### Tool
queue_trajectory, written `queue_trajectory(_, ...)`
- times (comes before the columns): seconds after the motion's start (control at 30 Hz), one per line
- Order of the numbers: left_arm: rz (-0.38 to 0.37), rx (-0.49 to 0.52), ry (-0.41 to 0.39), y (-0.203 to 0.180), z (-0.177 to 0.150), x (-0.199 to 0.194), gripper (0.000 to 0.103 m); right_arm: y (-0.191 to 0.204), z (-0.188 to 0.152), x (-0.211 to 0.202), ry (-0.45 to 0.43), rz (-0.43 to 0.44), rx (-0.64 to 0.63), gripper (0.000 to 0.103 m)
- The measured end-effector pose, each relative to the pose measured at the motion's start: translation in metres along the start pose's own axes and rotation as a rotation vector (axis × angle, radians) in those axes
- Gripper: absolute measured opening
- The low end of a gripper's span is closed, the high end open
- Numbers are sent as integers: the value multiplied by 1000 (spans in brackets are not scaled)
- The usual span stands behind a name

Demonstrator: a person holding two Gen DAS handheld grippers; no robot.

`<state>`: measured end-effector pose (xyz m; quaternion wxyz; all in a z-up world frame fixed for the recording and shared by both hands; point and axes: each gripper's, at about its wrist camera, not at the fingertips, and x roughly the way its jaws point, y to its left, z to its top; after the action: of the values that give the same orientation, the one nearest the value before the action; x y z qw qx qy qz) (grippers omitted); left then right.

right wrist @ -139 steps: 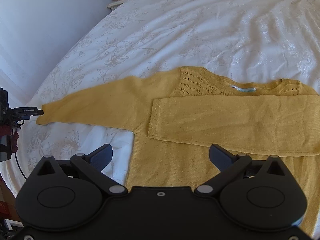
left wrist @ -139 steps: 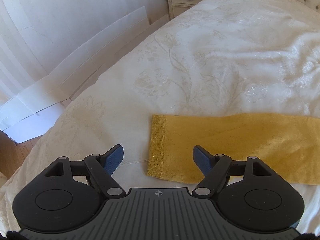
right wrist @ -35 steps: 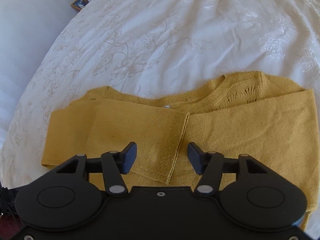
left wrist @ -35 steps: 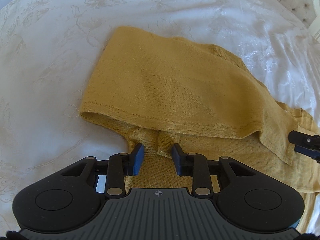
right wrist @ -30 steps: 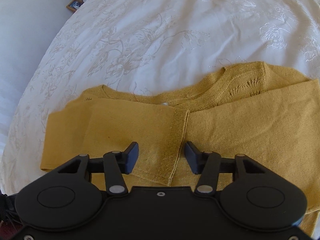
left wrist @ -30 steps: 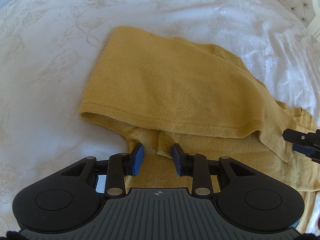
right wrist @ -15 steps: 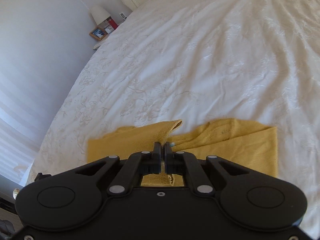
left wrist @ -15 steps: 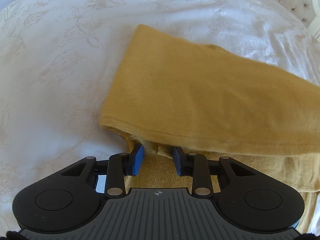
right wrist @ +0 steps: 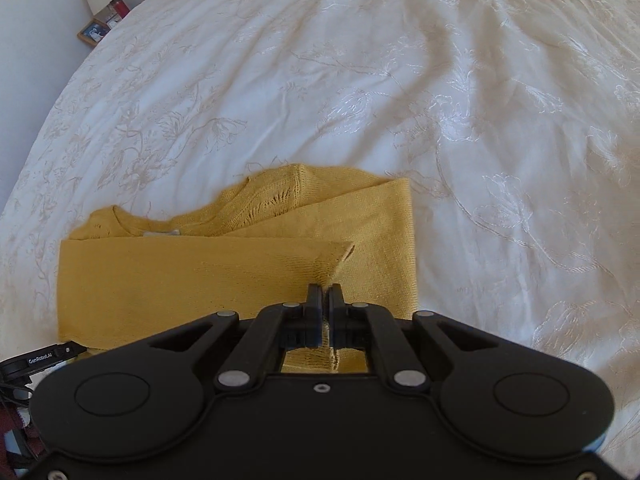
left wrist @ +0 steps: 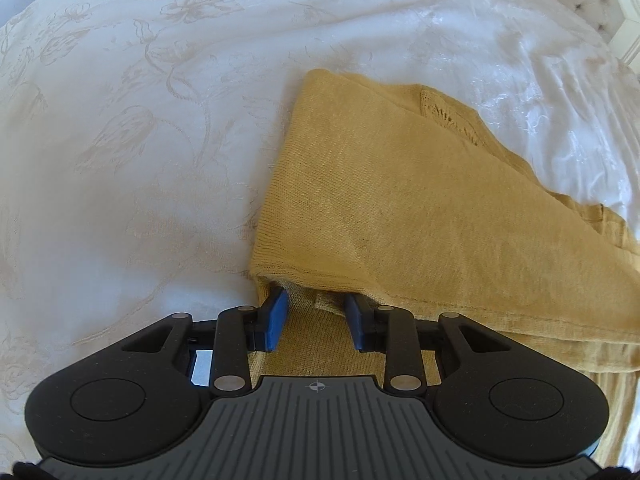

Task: Fold small clothes
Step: 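Fold the side edge inward over the sleeves and open both tools, then smooth the folded side flat and lift both tools away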

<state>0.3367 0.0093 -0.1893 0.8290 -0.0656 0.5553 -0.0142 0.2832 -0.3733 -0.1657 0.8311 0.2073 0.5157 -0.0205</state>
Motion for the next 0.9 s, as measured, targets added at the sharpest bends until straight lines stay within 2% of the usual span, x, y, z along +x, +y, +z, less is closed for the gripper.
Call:
queue_trajectory(0.13, 15, 59, 5, 0, -2, -7, 31, -6, 0, 13, 8, -64, -12, 10)
queue_trajectory(0.2, 18, 83, 5, 1, -5, -13, 31, -8, -1, 18, 12, -60, -1, 10)
queue_trajectory(0.4, 7, 150, -43, 2, -10, -41, 32, 0, -6, 22, 0, -113, -41, 19)
queue_trajectory(0.47, -2, 172, -71, -3, -7, -51, 32, 3, -7, 16, -32, -136, -44, 31)
queue_trajectory(0.53, -19, 185, -105, -10, -2, -56, 32, 10, -9, 8, -78, -146, -61, 54)
queue_trajectory(0.57, -38, 187, -117, -14, 2, -57, 33, 14, -10, 4, -101, -140, -71, 58)
queue_trajectory(0.67, -112, 166, -130, -22, 13, -52, 49, 29, -13, -3, -144, -115, -106, 72)
queue_trajectory(0.73, -151, 143, -121, -29, 21, -43, 61, 42, -15, 0, -156, -82, -128, 85)
queue_trajectory(0.77, -155, 134, -121, -34, 23, -38, 64, 47, -15, 1, -155, -67, -135, 88)
queue_trajectory(0.83, -135, 138, -133, -42, 26, -32, 81, 58, -15, 9, -144, -48, -150, 99)
queue_trajectory(0.9, -109, 147, -134, -49, 29, -24, 92, 65, -16, 17, -125, -35, -162, 102)
